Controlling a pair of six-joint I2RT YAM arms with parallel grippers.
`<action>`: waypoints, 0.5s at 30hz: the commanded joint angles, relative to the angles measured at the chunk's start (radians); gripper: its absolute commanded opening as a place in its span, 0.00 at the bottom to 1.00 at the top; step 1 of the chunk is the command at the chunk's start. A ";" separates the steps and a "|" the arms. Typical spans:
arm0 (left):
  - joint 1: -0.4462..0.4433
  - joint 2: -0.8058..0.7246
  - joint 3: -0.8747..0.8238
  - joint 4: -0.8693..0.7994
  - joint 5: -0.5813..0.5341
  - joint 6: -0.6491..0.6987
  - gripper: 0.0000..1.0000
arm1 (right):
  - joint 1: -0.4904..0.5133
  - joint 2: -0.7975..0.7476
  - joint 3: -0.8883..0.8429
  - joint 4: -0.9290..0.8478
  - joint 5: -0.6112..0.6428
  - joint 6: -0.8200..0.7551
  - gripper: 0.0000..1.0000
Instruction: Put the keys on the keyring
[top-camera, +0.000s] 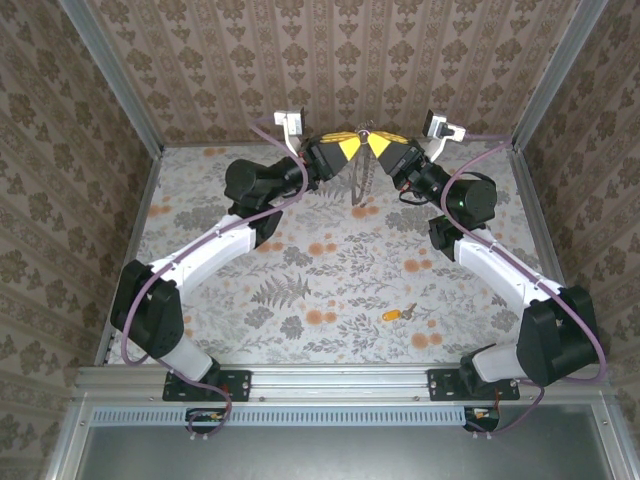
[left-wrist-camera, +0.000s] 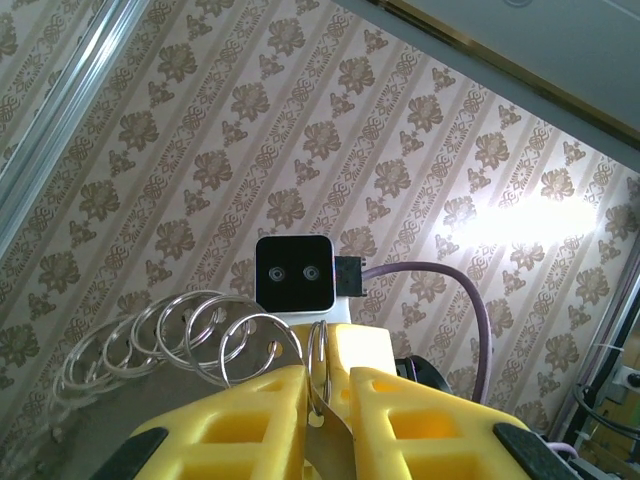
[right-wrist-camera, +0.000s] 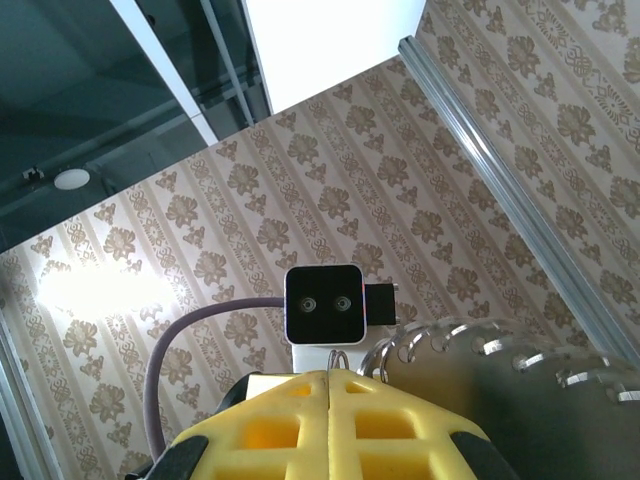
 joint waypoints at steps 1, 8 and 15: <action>-0.014 0.003 0.037 0.044 0.010 0.013 0.20 | 0.008 -0.012 -0.001 0.051 0.025 0.011 0.00; -0.022 0.006 0.040 0.043 0.009 0.018 0.14 | 0.014 -0.006 -0.001 0.045 0.020 0.012 0.00; -0.025 0.004 0.044 0.028 0.014 0.025 0.00 | 0.015 -0.004 -0.011 0.028 0.015 0.009 0.00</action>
